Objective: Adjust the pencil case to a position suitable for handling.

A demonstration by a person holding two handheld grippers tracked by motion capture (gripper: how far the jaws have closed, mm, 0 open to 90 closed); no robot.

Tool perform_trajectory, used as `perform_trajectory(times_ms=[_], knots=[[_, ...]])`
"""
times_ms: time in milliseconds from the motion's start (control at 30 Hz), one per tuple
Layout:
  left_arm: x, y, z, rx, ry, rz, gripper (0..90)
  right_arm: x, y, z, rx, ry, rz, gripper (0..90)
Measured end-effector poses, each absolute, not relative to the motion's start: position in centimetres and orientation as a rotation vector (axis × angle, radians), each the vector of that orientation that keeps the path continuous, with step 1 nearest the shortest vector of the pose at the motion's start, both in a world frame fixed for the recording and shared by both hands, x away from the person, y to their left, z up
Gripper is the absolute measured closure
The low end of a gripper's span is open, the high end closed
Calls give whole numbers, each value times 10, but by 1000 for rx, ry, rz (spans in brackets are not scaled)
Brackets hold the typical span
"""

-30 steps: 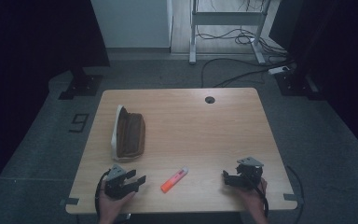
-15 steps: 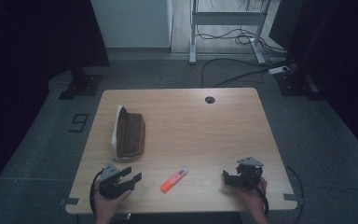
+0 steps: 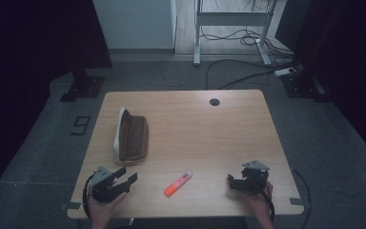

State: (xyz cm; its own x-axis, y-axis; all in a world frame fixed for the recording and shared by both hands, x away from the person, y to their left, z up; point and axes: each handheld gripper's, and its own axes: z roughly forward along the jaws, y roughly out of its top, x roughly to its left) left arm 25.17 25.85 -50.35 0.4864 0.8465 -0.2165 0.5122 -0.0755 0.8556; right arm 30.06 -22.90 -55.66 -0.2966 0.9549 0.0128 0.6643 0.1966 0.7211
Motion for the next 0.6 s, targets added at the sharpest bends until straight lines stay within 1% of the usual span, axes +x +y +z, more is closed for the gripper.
perform_trajectory(times_ms=[600], knots=[[246, 282, -494, 1639, 1224, 512, 318, 301, -229, -557, 1507, 2036, 877, 12]])
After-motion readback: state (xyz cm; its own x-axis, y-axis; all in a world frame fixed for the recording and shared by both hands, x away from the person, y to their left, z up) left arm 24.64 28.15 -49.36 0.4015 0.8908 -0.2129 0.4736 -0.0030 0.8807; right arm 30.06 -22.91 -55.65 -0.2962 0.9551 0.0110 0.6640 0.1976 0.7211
